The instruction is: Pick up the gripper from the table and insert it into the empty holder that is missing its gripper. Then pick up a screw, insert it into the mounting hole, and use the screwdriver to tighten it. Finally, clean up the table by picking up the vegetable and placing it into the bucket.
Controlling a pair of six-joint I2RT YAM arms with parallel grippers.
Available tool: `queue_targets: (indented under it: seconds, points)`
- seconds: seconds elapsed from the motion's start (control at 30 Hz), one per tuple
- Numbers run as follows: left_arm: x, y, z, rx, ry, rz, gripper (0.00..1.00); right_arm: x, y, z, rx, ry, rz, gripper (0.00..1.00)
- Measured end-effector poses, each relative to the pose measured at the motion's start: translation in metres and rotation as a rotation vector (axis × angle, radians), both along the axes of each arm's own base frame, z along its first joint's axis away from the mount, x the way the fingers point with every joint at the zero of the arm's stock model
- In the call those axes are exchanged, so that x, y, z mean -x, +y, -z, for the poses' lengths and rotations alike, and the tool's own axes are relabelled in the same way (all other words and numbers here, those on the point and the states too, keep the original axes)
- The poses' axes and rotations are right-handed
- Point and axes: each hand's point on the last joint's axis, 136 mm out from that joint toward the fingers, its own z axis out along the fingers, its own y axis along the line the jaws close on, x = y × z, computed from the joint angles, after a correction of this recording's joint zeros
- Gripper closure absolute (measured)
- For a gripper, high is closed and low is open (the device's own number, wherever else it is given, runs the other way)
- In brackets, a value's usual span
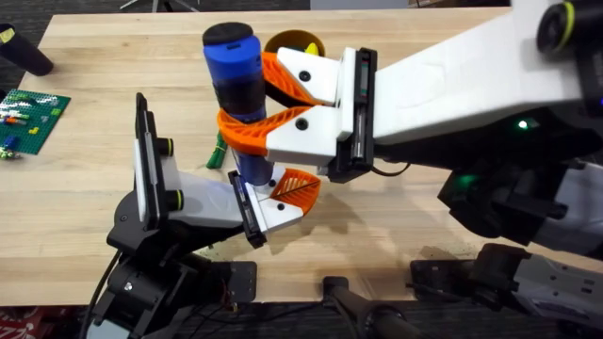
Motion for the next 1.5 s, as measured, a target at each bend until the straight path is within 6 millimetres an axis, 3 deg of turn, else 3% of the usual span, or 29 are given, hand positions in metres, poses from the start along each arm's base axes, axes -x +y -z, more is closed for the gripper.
queue_targets:
  seconds: [0.73, 1.5]
  points:
    - [0.0, 0.0, 0.001, 0.001, 0.009, 0.0, 0.988, 0.007, -0.014, -0.027, -0.092, -0.065, 0.024, 0.945]
    - [0.0, 0.0, 0.001, 0.001, 0.009, 0.0, 0.988, 0.005, -0.014, -0.009, 0.001, -0.031, 0.045, 0.945]
